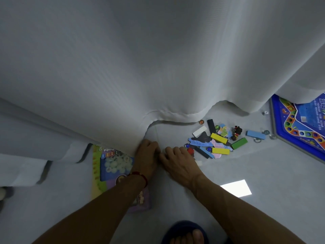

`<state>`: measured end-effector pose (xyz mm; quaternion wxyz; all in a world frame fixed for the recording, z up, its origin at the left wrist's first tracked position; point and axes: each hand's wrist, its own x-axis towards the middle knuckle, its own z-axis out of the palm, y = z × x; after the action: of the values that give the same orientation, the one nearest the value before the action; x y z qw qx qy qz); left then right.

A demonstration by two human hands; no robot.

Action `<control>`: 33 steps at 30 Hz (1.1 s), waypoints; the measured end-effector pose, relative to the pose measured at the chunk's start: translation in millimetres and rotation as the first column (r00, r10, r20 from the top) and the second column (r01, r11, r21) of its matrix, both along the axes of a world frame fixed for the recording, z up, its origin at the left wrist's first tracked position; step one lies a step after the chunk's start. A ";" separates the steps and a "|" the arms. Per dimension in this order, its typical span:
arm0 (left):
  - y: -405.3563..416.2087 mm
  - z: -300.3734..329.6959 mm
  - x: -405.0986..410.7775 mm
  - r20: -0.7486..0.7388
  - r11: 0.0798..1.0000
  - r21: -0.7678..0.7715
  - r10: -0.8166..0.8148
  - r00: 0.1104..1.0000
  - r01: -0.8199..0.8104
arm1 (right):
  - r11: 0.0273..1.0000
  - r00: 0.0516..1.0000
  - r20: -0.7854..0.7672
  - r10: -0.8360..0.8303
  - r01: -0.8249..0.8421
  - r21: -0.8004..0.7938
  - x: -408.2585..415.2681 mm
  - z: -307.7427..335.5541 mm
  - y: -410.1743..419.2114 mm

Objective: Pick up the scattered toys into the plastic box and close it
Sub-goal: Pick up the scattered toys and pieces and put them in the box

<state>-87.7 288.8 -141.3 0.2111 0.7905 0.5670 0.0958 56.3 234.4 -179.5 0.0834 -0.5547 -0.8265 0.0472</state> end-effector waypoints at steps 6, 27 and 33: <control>-0.9 6.0 -2.4 0.090 0.995 -0.070 0.078 0.993 -0.071 | 0.992 0.999 0.029 -0.044 0.047 -0.116 3.8 10.0 2.2; -65.0 149.9 114.8 0.539 0.617 -0.787 0.691 0.481 -0.006 | 0.630 -0.776 -0.170 -0.607 -0.339 -0.698 137.1 152.7 -111.0; -121.0 269.7 214.9 0.651 0.543 -0.713 0.277 0.706 0.444 | 0.750 -0.840 -0.274 -0.468 -0.214 -0.626 211.3 247.4 -226.7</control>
<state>127.2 167.7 128.4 0.7629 0.5193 0.3730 0.0955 267.7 7.7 68.0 0.6812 -0.3380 0.0761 0.6449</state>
